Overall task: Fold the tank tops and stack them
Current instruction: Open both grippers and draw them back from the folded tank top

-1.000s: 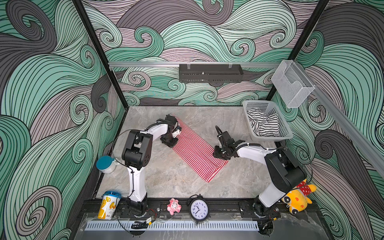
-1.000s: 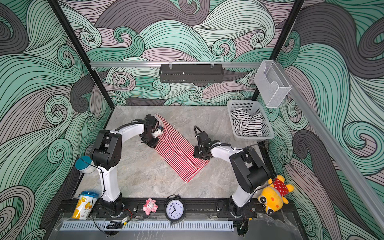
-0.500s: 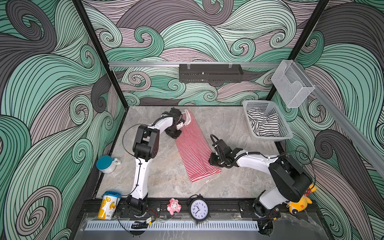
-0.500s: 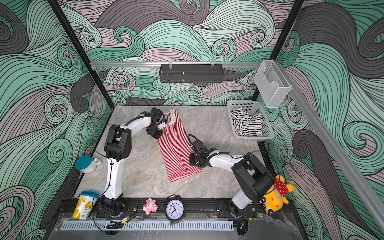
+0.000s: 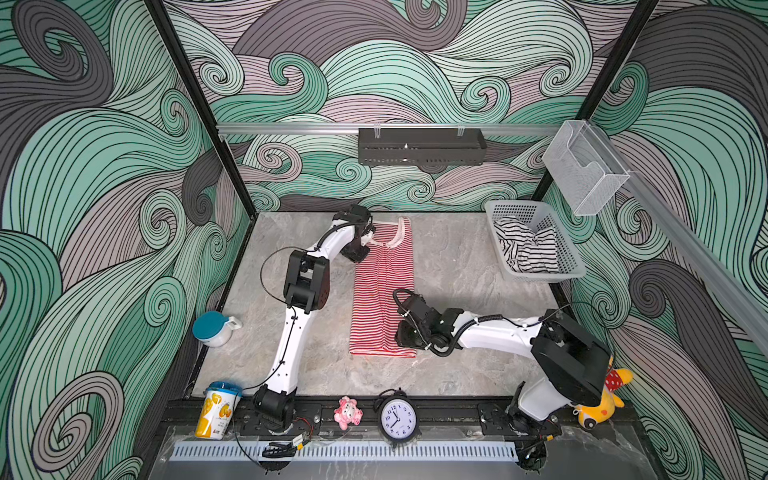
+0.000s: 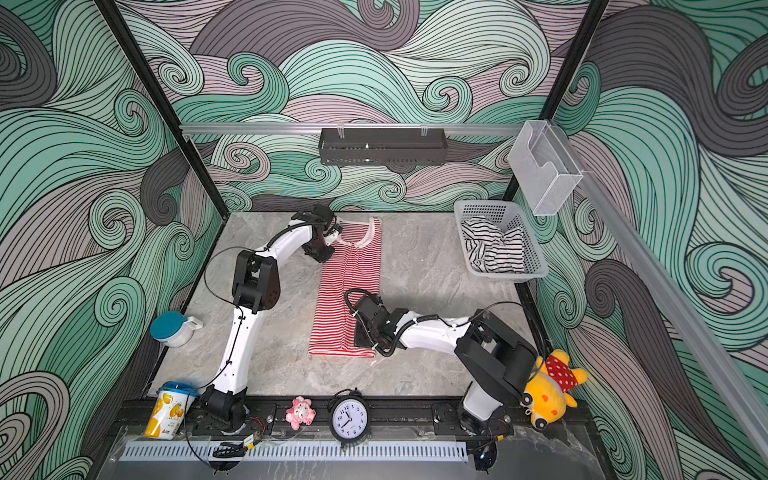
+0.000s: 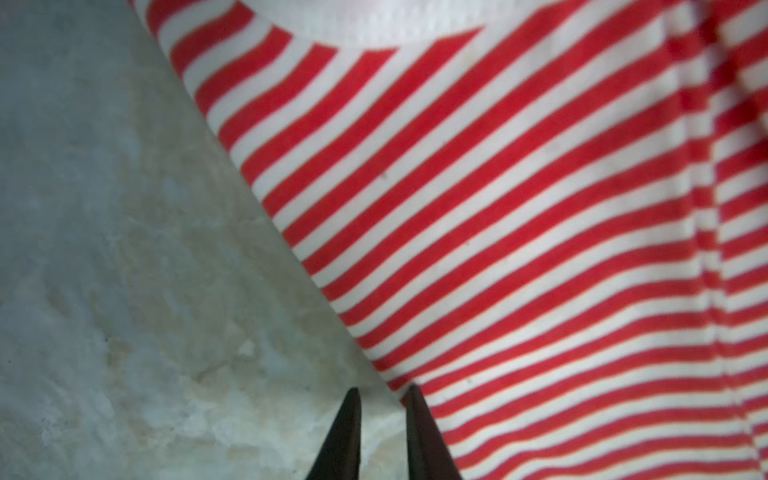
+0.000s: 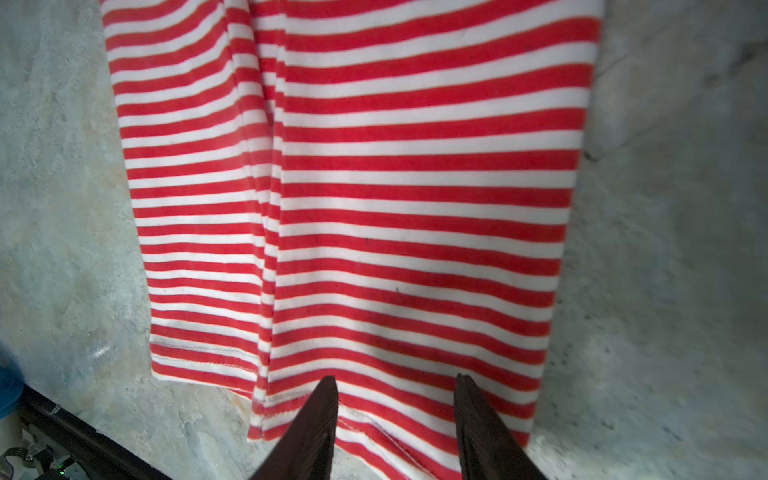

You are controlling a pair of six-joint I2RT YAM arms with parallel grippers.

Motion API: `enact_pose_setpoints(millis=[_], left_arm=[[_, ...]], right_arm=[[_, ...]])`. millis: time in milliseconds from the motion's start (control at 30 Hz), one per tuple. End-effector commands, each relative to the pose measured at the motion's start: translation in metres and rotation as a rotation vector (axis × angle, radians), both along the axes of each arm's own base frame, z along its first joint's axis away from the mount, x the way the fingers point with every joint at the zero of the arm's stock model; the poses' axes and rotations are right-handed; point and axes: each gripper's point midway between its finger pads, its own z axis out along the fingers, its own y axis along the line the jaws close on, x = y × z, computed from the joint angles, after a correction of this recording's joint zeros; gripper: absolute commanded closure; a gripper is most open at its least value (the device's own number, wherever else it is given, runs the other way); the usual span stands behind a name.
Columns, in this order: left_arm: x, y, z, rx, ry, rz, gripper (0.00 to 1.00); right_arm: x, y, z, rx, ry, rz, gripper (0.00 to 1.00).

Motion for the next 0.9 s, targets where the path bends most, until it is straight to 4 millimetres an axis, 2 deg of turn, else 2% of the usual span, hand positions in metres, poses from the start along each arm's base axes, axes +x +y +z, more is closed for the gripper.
enact_pose_setpoints(millis=[0,67,133,267,400,567,667,867], left_arm=[[-0.025,0.01,0.04,-0.016,-0.034,0.018,0.76],[-0.042,0.011,0.054,-0.043,-0.068,0.009,0.69],[-0.062,0.013,0.062,-0.06,-0.077,0.002,0.68],[-0.105,0.017,0.062,-0.05,-0.067,-0.037,0.65],[-0.139,0.023,0.056,-0.045,-0.079,-0.053,0.65],[-0.17,0.024,0.055,-0.095,-0.126,-0.09,0.66],[-0.187,0.023,0.055,-0.118,-0.11,-0.098,0.66],[-0.216,0.016,0.048,-0.147,-0.086,-0.16,0.66]], right_arm=[[0.005,-0.02,0.029,0.011,-0.082,-0.067,0.29],[0.002,-0.026,0.038,0.038,-0.091,-0.082,0.24],[-0.005,-0.034,0.039,0.051,-0.085,-0.099,0.25],[-0.017,-0.045,0.03,0.109,-0.057,-0.143,0.28],[-0.023,-0.04,0.023,0.224,-0.039,-0.169,0.32],[-0.027,-0.032,0.014,0.335,-0.019,-0.188,0.44],[-0.031,-0.031,0.004,0.329,0.016,-0.193,0.52],[-0.037,-0.023,-0.01,0.327,0.078,-0.174,0.58]])
